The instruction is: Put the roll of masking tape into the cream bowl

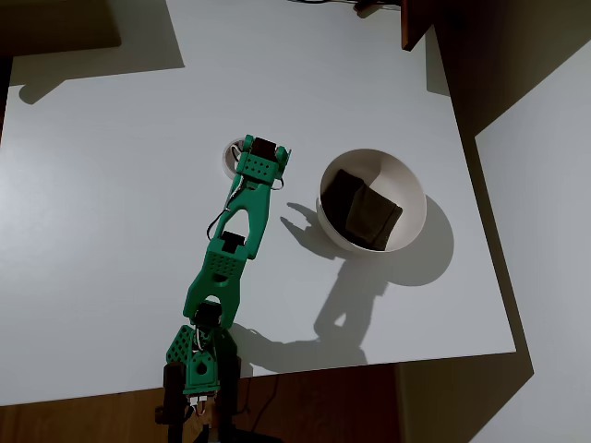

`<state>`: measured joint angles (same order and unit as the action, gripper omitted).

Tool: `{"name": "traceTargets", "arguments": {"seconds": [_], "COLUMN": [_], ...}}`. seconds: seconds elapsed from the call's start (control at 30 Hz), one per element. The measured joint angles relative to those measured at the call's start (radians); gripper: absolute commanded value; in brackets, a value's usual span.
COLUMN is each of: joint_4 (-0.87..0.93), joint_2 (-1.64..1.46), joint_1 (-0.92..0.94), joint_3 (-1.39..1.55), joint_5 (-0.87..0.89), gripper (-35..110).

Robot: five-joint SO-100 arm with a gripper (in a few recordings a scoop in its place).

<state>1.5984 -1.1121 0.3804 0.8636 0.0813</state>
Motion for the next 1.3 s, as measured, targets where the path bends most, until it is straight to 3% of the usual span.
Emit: {"name": "traceTargets", "arguments": {"seconds": [0.3, 0.83, 1.3], "joint_4": [-0.011, 0.055, 0.029], "joint_2": [0.155, 0.216, 0.249], "joint_1": [-0.003, -0.167, -0.098], "joint_3": [-0.121, -0.196, -0.196], "joint_5": [0.002, 0.017, -0.002], "gripper": [17, 16, 21]}}
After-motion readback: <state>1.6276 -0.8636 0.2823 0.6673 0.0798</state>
